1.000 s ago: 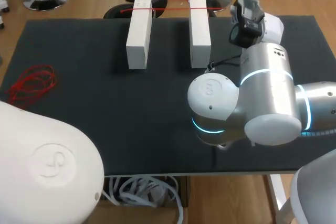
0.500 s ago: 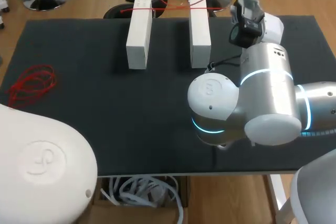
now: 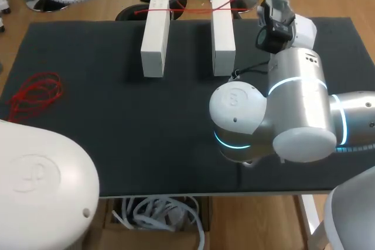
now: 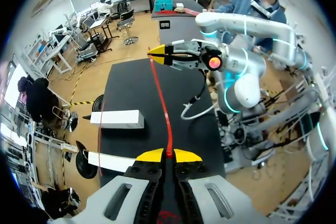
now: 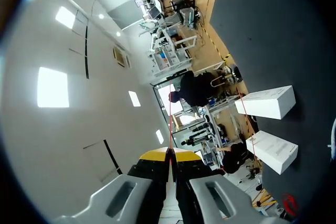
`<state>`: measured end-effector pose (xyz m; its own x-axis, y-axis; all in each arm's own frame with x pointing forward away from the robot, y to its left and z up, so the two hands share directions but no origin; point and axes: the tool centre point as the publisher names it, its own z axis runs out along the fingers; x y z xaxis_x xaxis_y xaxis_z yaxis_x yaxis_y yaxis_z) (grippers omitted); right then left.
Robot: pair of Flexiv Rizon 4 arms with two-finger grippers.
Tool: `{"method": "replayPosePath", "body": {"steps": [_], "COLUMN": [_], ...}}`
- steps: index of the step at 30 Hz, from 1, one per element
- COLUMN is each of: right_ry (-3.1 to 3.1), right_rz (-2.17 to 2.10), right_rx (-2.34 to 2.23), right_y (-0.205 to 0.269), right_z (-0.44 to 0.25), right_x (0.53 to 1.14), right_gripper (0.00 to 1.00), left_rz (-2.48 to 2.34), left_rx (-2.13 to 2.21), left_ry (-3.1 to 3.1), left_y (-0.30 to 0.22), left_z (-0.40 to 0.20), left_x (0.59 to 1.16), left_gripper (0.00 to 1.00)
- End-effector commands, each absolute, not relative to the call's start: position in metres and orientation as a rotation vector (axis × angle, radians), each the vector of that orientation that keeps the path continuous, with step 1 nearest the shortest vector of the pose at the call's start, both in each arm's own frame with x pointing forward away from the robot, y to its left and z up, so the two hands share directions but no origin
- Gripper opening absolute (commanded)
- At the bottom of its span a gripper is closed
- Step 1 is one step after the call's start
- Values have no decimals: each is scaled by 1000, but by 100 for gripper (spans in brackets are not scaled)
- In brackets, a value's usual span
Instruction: Grab the tape and strap the tape.
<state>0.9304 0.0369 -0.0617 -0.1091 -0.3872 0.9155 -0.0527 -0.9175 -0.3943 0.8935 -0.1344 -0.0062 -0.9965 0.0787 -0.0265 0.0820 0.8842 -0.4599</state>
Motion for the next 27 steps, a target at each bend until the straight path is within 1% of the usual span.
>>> {"method": "replayPosePath", "body": {"steps": [1,17,23,27], "right_ry": [489,489,71,-340], "right_rz": [-2120,-2120,-2442,-2542], "right_rx": [-1937,-1937,-1957,-2045], "right_y": [36,36,23,18], "right_z": [-58,-58,-32,-18], "right_x": [930,930,922,914], "right_gripper": [0,0,0,0], "left_rz": [-738,-738,-738,-738], "left_rx": [129,129,129,129], "left_ry": [3046,3046,3046,3046], "left_y": [-135,-135,-135,-135], "left_z": [-6,-6,-6,-6], "left_x": [894,894,894,894], "left_gripper": [0,0,0,0]}}
